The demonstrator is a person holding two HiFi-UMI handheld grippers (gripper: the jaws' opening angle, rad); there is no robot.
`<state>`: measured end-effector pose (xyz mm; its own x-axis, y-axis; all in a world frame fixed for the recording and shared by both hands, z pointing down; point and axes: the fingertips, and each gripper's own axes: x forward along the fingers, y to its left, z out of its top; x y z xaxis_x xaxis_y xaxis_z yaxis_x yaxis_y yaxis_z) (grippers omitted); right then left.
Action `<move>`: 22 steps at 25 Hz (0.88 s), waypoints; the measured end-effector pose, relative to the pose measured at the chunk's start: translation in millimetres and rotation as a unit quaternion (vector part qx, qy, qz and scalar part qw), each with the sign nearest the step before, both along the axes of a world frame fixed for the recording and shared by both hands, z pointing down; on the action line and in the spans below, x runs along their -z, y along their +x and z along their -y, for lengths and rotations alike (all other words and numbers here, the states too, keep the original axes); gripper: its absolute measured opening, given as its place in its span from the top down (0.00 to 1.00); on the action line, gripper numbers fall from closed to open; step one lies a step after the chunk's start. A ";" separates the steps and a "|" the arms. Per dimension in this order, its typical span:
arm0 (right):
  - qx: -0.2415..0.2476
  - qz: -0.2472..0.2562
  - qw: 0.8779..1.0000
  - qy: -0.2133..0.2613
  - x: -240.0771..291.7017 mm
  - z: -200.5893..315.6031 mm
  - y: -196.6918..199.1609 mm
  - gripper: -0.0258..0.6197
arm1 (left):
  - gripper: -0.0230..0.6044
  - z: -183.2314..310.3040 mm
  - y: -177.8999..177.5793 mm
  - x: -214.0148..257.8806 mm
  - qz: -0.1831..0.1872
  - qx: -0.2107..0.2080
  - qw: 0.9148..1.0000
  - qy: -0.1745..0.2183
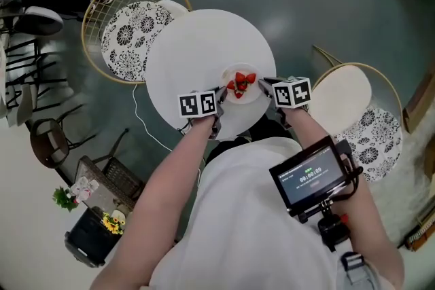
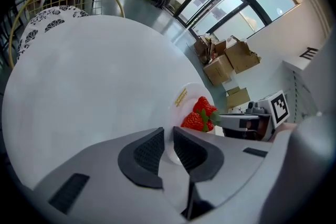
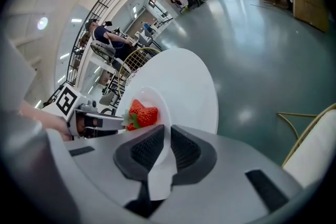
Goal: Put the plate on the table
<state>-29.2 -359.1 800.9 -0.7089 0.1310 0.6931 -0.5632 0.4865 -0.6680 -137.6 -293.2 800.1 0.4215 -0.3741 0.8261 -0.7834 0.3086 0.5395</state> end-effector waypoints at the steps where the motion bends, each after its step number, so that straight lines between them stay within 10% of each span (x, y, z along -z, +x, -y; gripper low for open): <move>1: -0.001 0.000 1.000 0.002 -1.2 3.8 -1.5 0.92 | 0.91 3.8 -1.5 -0.7 0.004 -0.001 1.000 0.000; 22: 0.028 -0.046 0.993 0.105 -1.0 26.1 -4.9 0.88 | 0.86 28.8 -6.7 -3.3 0.096 -0.059 0.993 -0.018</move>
<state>-34.1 -385.2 801.9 -0.6377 0.0144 0.7702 -0.5847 0.6419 -0.4961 -144.3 -322.0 803.4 0.2941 -0.2995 0.9076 -0.9028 0.2248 0.3667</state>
